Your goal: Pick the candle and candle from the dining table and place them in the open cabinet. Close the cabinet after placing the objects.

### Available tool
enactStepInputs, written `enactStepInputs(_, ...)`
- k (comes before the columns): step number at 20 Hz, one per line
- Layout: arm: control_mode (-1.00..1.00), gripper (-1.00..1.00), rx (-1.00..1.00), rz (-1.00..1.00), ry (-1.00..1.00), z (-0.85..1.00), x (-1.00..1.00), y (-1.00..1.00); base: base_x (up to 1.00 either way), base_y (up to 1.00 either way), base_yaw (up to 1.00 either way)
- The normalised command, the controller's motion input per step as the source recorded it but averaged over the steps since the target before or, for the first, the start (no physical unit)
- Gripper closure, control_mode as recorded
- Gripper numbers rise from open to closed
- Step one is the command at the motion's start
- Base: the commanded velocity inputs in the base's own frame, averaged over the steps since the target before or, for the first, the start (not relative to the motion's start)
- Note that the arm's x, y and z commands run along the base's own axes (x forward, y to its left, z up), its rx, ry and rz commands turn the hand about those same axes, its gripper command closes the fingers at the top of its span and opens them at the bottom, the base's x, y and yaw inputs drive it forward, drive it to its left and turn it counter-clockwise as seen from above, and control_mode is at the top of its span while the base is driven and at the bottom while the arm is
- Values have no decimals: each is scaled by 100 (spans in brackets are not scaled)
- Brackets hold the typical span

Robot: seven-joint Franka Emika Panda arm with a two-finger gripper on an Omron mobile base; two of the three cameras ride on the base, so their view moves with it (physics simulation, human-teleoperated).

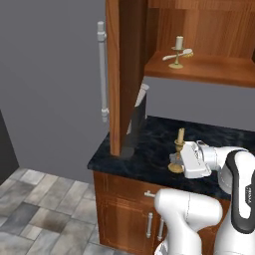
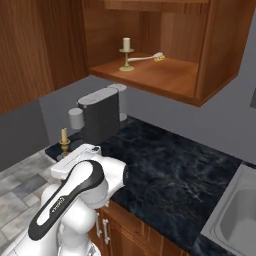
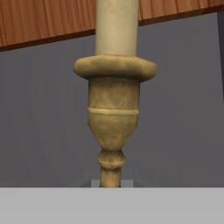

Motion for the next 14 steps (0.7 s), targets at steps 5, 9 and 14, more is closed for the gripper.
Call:
enactStepInputs(5,100,100,0,0,0,0,0,0,10,-39,6)
enactStepInputs(9,100,100,0,0,0,0,0,0,4,-38,5)
enactStepInputs(14,100,100,0,0,0,0,0,0,6,-41,3)
